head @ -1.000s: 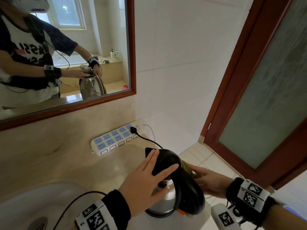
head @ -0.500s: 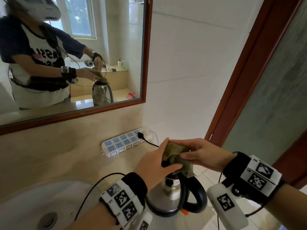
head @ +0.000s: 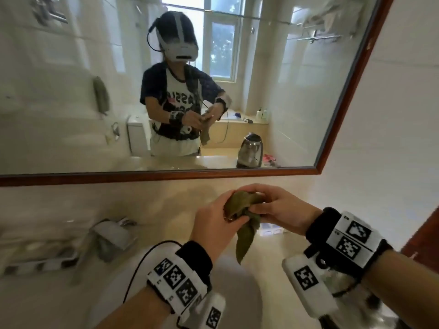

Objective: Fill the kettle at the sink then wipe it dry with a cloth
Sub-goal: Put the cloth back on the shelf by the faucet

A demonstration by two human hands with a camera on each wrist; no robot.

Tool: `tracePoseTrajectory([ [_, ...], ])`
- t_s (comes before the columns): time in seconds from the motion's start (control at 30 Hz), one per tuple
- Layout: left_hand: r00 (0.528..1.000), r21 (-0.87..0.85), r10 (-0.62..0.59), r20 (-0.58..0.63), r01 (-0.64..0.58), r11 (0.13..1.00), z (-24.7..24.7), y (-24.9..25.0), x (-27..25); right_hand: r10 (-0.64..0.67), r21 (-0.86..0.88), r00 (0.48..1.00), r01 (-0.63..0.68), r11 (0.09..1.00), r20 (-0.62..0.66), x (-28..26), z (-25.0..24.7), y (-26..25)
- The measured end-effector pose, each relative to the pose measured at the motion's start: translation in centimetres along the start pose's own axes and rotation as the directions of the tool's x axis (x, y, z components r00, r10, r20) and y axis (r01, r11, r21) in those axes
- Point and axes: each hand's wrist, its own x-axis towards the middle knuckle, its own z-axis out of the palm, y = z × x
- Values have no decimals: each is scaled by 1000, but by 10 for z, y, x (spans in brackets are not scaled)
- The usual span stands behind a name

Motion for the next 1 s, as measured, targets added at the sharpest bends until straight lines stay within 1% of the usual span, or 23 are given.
tracePoseTrajectory([
  [0.1, 994, 50, -12, -112, 17, 999, -72, -28, 1, -29, -26, 998, 30, 999, 53, 50, 65, -21],
  [0.2, 984, 108, -63, -169, 82, 991, -144, -60, -2, -36, -44, 989, 43, 998, 146, 97, 130, -39],
  [0.3, 962, 224, -64, -266, 126, 966, -215, -90, -8, -27, -93, 969, 51, 994, 246, 143, 195, -53],
  [0.37, 938, 304, -58, -341, 169, 938, -256, -107, -15, -17, -129, 949, 60, 990, 315, 172, 237, -58],
  [0.43, 916, 322, -106, -388, 243, 915, -290, -126, -22, -6, -172, 925, 77, 982, 380, 199, 276, -60],
  [0.5, 891, 290, -195, -411, 330, 898, -317, -148, -29, 5, -243, 906, 109, 964, 424, 221, 310, -58],
  [0.6, 859, 266, -284, -426, 419, 868, -344, -179, -34, 25, -354, 884, 161, 921, 467, 250, 349, -49],
  [0.7, 845, 347, -317, -431, 479, 806, -358, -209, -33, 65, -467, 875, 192, 863, 479, 278, 373, -37],
  [0.87, 834, 350, -355, -422, 511, 785, -365, -256, -26, 149, -643, 858, 243, 726, 492, 311, 385, -20],
  [0.97, 826, 340, -378, -418, 528, 778, -364, -279, -24, 192, -678, 853, 229, 698, 486, 327, 390, -7],
  [1.0, 824, 344, -382, -418, 533, 773, -363, -286, -23, 219, -694, 844, 226, 684, 490, 328, 392, -6],
])
